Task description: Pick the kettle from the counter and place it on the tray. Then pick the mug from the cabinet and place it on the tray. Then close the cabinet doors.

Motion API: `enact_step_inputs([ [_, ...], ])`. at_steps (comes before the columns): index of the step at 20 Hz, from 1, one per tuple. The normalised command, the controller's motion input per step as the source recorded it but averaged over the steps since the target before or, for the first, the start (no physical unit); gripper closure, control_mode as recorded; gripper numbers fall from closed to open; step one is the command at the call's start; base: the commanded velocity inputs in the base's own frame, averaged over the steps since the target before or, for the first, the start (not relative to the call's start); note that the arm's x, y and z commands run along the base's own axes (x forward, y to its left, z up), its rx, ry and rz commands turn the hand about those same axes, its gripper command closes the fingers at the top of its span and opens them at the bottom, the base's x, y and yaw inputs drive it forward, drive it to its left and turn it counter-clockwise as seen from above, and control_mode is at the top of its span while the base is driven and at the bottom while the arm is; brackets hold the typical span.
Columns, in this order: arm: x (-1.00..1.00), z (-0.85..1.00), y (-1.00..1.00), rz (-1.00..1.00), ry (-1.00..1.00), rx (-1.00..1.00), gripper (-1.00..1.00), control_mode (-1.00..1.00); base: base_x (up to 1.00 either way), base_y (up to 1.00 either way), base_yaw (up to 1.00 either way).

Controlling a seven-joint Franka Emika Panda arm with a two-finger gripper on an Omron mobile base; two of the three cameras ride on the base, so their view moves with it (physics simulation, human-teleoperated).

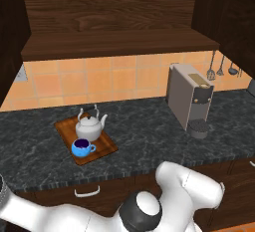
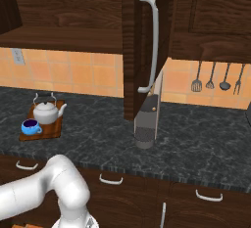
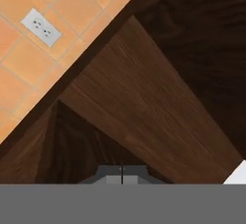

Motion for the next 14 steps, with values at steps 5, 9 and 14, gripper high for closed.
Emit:
enact_step_inputs([
  [5, 0.00, 0.23, -1.00, -0.07, -0.03, 0.00, 1.00, -1.00, 0.00, 0.00, 0.00],
  [9, 0.14, 0.67, -0.89, -0.05, -0.02, 0.00, 1.00, -1.00, 0.00, 0.00, 0.00],
  [14, 0.33, 0.60, -0.86, -0.01, -0.01, 0.00, 1.00, -1.00, 0.00, 0.00, 0.00],
])
